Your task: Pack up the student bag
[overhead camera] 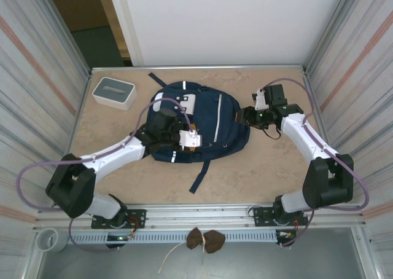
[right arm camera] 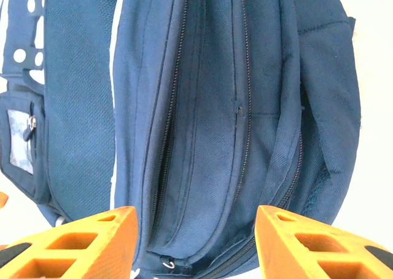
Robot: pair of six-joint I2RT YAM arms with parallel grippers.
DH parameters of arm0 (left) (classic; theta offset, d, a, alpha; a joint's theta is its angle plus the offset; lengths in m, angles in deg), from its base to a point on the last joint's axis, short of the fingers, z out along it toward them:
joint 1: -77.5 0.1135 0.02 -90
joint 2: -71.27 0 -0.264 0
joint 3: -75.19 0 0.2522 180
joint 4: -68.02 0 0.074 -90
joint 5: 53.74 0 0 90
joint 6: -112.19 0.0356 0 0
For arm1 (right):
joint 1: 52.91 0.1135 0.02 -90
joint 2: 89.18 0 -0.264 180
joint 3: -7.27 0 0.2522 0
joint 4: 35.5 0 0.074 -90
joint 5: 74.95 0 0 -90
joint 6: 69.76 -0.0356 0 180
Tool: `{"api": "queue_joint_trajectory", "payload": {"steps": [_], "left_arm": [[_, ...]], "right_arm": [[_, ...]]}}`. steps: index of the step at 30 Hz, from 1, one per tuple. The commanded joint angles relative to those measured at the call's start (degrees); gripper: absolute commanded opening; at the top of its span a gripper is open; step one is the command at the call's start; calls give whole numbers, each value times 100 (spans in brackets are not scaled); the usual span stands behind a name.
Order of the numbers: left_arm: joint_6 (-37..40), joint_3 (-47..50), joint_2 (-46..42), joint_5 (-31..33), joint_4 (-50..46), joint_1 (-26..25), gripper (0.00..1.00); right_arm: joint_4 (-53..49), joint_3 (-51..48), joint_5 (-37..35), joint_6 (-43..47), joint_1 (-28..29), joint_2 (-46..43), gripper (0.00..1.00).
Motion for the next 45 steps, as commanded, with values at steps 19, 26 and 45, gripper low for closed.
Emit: {"api": "queue_joint_trajectory", "payload": {"steps": [19, 26, 45], "left_arm": [[872, -991, 1413, 309, -337, -109, 45], [479, -949, 1385, 157, -156, -158, 25], [-1845, -1020, 1136, -1230, 387, 130, 0]], "right_arm": [[-95, -106, 121, 89, 13, -265, 52], [-337, -64, 21, 167, 40, -387, 52], [1155, -1295, -633, 311, 1217, -1829, 54]]}}
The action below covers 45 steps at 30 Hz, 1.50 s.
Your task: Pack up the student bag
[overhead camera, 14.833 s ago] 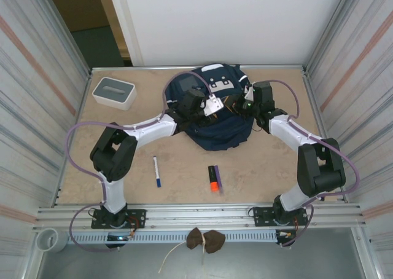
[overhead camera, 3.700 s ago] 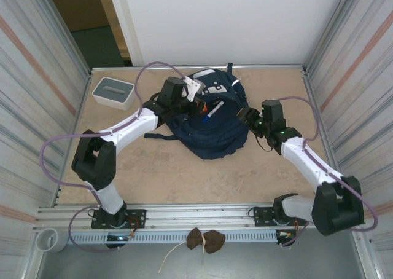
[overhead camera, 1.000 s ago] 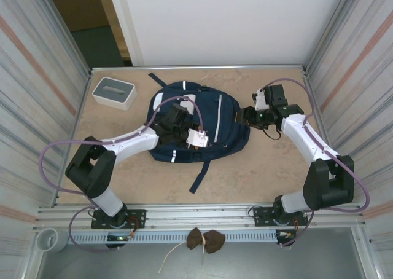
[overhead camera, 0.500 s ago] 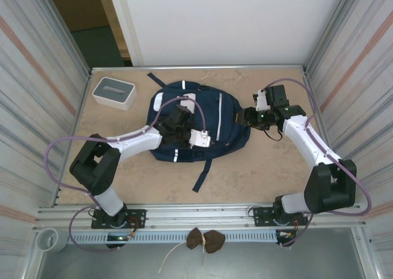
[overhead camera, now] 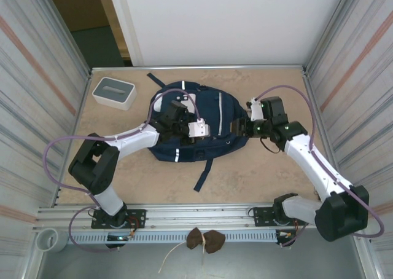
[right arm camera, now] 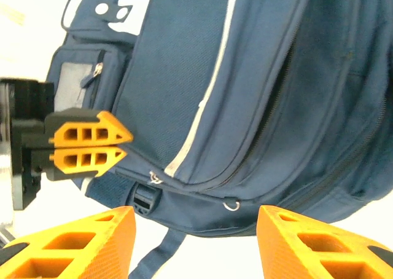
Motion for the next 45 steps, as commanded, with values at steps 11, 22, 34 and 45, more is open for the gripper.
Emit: {"api": "queue_joint_trajectory", "payload": {"steps": [11, 22, 34, 45], "left_arm": [[-1342, -181, -203, -935, 524, 58, 0], [-1482, -219, -241, -1178, 572, 110, 0], [-1433, -175, -310, -1274, 527, 181, 0], [-908, -36, -452, -1394, 245, 448, 0]], "right_arm": [[2334, -1301, -2296, -572, 2066, -45, 49], [3084, -1360, -3612, -1076, 2762, 862, 46], [3410, -1360, -4635, -1055, 2946, 1409, 22], [3195, -1836, -4408, -222, 2601, 737, 0]]}}
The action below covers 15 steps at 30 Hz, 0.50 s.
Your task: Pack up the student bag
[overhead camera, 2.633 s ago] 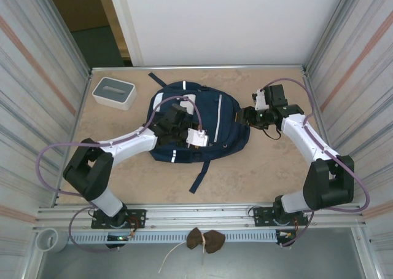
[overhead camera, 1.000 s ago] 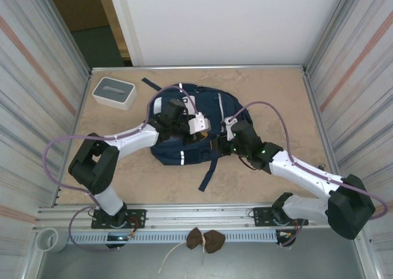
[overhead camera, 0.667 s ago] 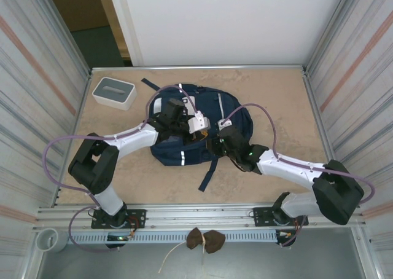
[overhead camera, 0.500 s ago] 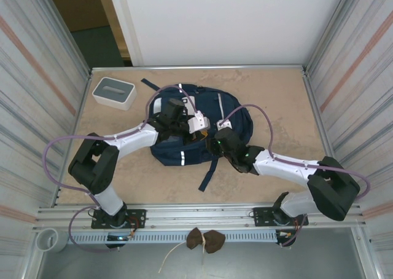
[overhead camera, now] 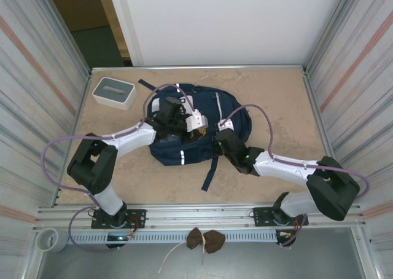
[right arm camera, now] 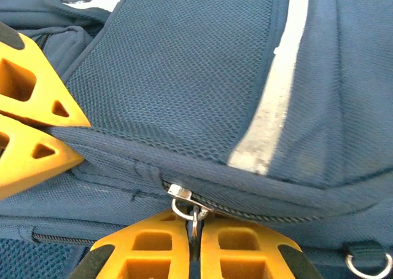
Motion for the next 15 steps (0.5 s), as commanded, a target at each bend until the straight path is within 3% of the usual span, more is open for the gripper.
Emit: {"api": "queue_joint_trajectory", "payload": {"steps": [1, 9, 15], "left_arm": [[280, -28, -412, -442, -121, 184, 0], [730, 180, -585, -497, -315, 494, 0], [929, 218, -646, -396, -567, 566, 2]], "right_arm": [[-253, -280, -25, 395, -345, -394, 0], [-558, -490, 1206, 599, -1248, -1057, 0], [-599, -415, 2189, 882, -1403, -1211, 0]]}}
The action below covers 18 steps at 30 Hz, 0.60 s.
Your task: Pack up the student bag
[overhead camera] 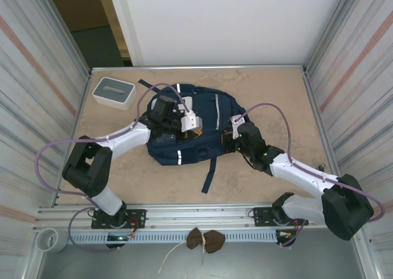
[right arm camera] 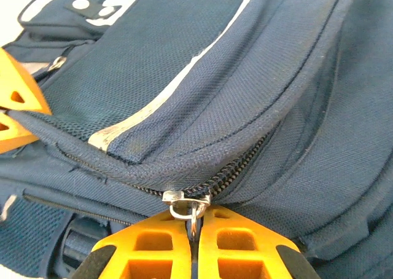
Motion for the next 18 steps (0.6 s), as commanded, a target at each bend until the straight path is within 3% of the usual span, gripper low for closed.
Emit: {"api": "queue_joint_trajectory", "payload": {"steps": [1, 6, 10, 14, 18], "left_arm": [[168, 83, -433, 36, -352, 249, 5], [80, 188, -743, 324, -250, -121, 37], [354, 140, -815, 1005, -290, -613, 51], [639, -89, -607, 1572, -366, -983, 55], [820, -394, -237, 1720, -609, -1080, 54]], "right_arm": [[-323, -70, 286, 203, -196, -245, 0], [-238, 7, 753, 77, -58, -304, 0], [-220, 127, 929, -6, 93, -327, 0], [-242, 235, 1059, -61, 237, -322, 0], [-258, 275, 1161, -120, 310, -353, 0]]}}
